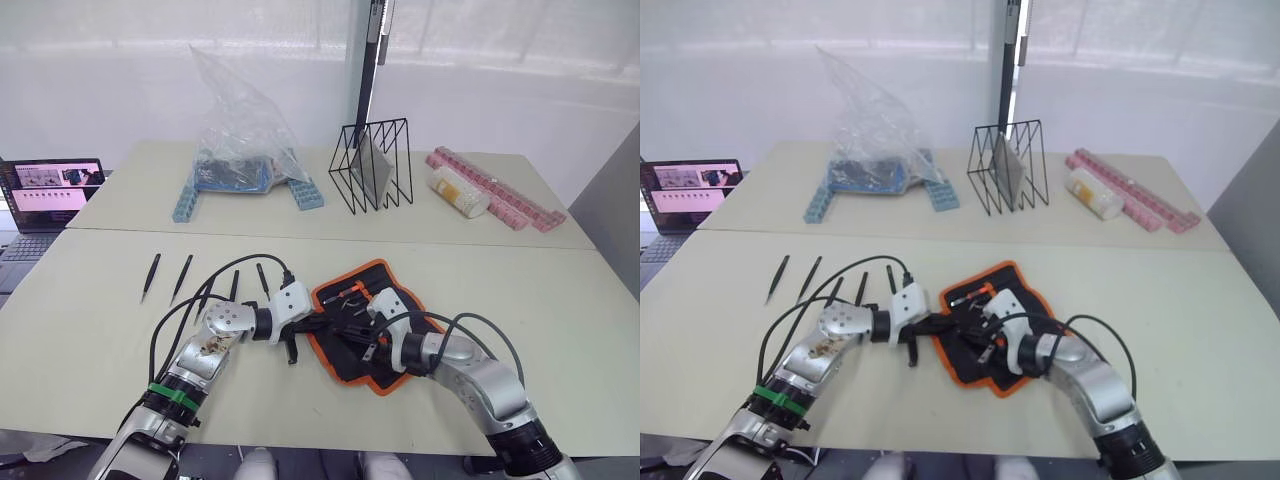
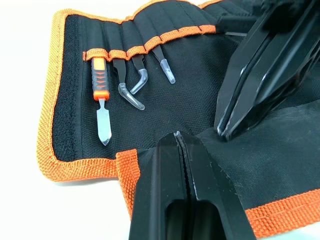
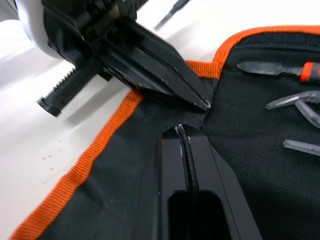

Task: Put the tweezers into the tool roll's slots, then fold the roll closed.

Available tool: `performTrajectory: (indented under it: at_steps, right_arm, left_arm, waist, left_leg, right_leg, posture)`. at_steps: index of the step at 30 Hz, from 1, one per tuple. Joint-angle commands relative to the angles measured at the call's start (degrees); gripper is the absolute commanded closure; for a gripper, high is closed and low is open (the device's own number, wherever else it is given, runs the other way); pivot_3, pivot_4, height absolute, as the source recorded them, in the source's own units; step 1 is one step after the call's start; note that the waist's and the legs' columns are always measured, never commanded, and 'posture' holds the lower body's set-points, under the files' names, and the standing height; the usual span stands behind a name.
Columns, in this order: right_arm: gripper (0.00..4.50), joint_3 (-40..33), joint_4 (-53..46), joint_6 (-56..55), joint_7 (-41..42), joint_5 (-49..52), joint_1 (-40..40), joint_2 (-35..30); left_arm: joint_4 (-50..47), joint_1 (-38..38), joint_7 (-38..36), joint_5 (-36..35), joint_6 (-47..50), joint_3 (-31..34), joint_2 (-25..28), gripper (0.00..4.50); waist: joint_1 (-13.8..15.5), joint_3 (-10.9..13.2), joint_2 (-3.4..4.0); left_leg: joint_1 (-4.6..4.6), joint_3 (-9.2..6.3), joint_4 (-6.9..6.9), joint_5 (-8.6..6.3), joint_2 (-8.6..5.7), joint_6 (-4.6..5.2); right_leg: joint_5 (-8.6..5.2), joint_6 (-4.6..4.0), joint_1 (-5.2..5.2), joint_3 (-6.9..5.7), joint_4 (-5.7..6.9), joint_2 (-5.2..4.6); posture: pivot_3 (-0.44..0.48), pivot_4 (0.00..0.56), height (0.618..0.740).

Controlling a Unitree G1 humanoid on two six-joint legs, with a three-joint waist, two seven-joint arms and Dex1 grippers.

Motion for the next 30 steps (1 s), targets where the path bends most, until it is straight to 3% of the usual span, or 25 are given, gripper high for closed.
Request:
performTrajectory:
  at_steps: [1, 21, 30]
  right_arm:
    - [4.5, 0.8, 0.4, -1.1, 0.8, -1.4, -0.8, 0.1]
    - [4.5, -1.3, -11.8, 9.1, 4.5, 3.8, 10.5, -9.7]
    - [4.5, -3.3, -14.0, 8.5, 2.9, 5.3, 12.3, -8.7]
  left_arm:
    - [3.2, 1.1, 0.7, 3.3, 1.4, -1.6, 0.3, 4.48]
    - [3.4, 1.3, 0.5, 3.7, 0.3, -1.8, 0.8, 4.48]
    - [4.2, 0.8, 0.6, 4.3, -0.3, -1.9, 0.6, 4.48]
  waist:
    - [0.0, 0.0, 0.0]
    - [0.3, -0.1, -0.02]
    - [0.5, -0.1, -0.06]
  left_leg:
    - [0.0, 0.0, 0.0, 0.0, 0.0, 0.0]
    - [0.05, 0.0, -0.14, -0.01, -0.01, -0.01]
    - [0.06, 0.0, -0.21, -0.01, -0.01, -0.01]
  right_leg:
    - [0.0, 0.0, 0.0, 0.0, 0.01, 0.0]
    - [-0.11, 0.01, 0.04, 0.02, -0.07, 0.0]
    - [-0.15, 0.0, 0.04, 0.02, -0.13, 0.0]
  posture:
    - [0.0, 0.15, 0.718]
    - [0.0, 0.15, 0.718]
    - [0.0, 0.15, 0.718]
